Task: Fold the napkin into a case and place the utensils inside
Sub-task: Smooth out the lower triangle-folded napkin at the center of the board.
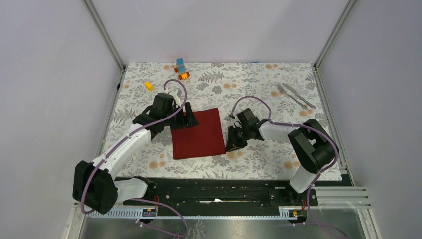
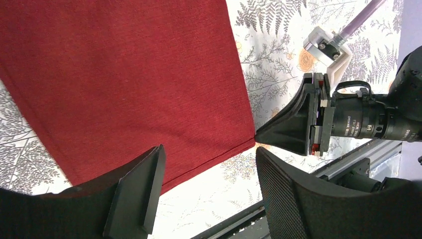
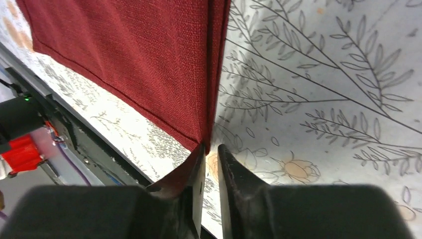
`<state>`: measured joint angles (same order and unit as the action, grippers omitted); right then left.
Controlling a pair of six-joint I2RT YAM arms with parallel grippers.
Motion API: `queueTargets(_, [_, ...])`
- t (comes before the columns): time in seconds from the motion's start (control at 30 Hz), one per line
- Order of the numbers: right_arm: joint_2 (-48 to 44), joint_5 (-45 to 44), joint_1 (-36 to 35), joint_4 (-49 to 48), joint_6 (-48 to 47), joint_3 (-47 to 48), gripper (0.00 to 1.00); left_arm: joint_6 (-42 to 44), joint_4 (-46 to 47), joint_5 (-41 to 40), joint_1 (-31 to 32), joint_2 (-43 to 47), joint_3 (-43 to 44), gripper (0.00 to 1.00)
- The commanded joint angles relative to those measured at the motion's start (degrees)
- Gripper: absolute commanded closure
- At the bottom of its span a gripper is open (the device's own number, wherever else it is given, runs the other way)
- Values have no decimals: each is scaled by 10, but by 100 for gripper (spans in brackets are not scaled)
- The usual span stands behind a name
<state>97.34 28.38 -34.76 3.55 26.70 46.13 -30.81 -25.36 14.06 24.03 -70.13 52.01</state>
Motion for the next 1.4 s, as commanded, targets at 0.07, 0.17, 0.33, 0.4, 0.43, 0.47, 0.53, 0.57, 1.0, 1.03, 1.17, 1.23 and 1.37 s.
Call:
queueTargets(0.07, [-15, -170, 9, 171, -43, 2, 93, 13, 69, 29, -40, 42, -24, 28])
queueTargets(0.17, [-52, -196, 10, 194, -38, 11, 78, 13, 116, 40, -71, 34, -46, 28])
queueTargets(0.33, [-61, -182, 10, 144, -45, 107, 35, -141, 267, 79, -152, -34, -111, 37])
queueTargets(0.4, [-24, -159, 11, 92, -30, 160, 31, -184, 340, 101, -178, -84, -117, 41])
queueTargets(0.43, [0, -139, 13, 66, -22, 189, 28, -190, 365, 118, -188, -111, -111, 42])
queueTargets(0.47, [29, -113, 15, 39, -9, 219, 25, -195, 385, 129, -194, -139, -98, 43])
queueTargets(0.53, [86, -40, 25, -21, 29, 269, 21, -198, 419, 129, -196, -173, -83, 42])
queueTargets(0.57, [114, -9, 29, -64, 54, 291, 20, -198, 434, 124, -197, -185, -76, 42])
queueTargets(1.0, [327, 94, 87, -199, 162, 398, 22, -175, 443, 84, -231, -340, -19, 43])
queueTargets(1.03, [332, 97, 96, -209, 163, 386, 22, -175, 442, 85, -232, -350, -19, 43])
queueTargets(1.17, [342, 102, 124, -233, 161, 347, 22, -180, 453, 81, -240, -381, -35, 42])
queueTargets(1.23, [344, 98, 132, -227, 150, 341, 21, -180, 456, 76, -254, -386, -43, 42])
queueTargets(1.37, [349, 96, 149, -210, 128, 344, 21, -153, 429, 73, -270, -386, -29, 42])
